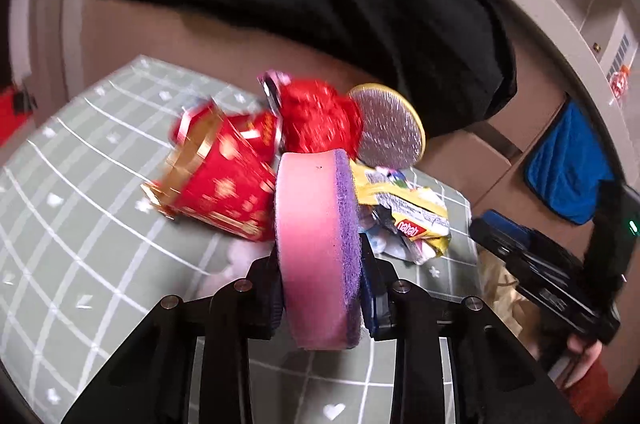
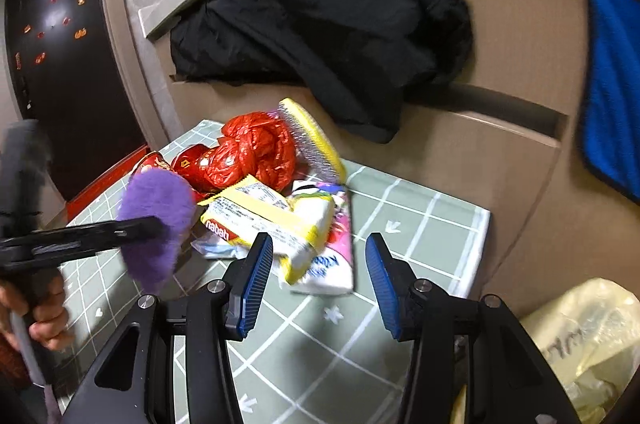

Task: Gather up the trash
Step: 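Reach the left tool to the pink-purple sponge and close on it, then hold the sponge in the left tool while the right tool grasps the yellow wrapper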

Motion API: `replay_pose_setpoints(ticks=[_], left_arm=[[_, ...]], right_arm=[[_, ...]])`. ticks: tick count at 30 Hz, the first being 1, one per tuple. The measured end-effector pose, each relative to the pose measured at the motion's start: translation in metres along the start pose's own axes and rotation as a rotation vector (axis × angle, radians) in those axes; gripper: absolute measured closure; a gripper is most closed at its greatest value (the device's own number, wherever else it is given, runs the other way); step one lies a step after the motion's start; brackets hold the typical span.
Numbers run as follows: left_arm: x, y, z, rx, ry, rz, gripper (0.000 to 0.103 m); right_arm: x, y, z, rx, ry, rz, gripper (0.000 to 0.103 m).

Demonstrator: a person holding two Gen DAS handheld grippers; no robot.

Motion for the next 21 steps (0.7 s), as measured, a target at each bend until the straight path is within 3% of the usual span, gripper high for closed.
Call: replay_pose_setpoints(ticks=[3, 6, 9, 13, 21], left_arm=[[0.002, 0.001, -0.017, 0.055, -0.065, 0.038, 0.071], [-0.001, 0.001, -0.026, 0.072, -0.082, 0.043, 0.071], [-0.006, 0.001, -0.031, 0.083, -0.086, 0.021, 0.071], [-0.01, 0.002, -0.042, 0.116, -0.104, 0.014, 0.071], [0.01, 0.013, -0.064, 0.157, -0.092, 0.037, 0.071]], right_arm=[[-0.004, -0.007, 0.023, -0.015, 0.013, 0.013, 0.058], [-0.001, -0.009, 0.046, -0.048, 0.02, 0.068, 0.059], [-0.005, -0.004, 0.056, -0.12, -0.075, 0.11, 0.074], [-0.014, -0.002, 0.036, -0.098, -0.063, 0.046, 0.078], [-0.016, -0.012, -0.027, 0.026, -0.031, 0.011, 0.08]])
Point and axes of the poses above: each gripper's, at about its wrist camera, not at the fingertips, and z roughly the way its jaws point, x to its right, y to its underside, the point moved 5 cm from there along z, roughly the way its jaws point, and after that the axes turned 2 degrees about -x, right-handed, at the moved point
